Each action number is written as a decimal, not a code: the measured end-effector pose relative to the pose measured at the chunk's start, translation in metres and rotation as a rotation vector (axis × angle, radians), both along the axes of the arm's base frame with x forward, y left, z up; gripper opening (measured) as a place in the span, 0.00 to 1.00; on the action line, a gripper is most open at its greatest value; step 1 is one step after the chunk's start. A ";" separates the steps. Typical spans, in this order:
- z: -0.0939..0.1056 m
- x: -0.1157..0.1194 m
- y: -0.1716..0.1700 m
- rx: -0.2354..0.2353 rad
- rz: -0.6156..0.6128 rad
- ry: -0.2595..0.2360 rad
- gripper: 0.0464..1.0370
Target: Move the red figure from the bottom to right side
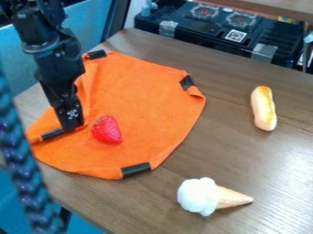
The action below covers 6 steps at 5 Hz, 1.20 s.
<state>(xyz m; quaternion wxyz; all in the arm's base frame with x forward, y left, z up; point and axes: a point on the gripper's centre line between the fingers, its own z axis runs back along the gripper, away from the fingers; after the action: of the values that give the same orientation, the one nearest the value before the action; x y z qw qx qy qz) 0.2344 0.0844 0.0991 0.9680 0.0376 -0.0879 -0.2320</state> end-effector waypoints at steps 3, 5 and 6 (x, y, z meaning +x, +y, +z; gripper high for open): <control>-0.017 0.020 -0.008 -0.003 -0.055 0.062 0.96; -0.026 0.033 -0.017 -0.006 -0.071 0.090 0.96; -0.028 0.031 -0.021 -0.027 -0.083 0.112 0.96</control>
<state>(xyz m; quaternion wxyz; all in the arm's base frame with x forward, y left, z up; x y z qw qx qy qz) 0.2651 0.0632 0.0707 0.9614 0.0078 -0.0382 -0.2723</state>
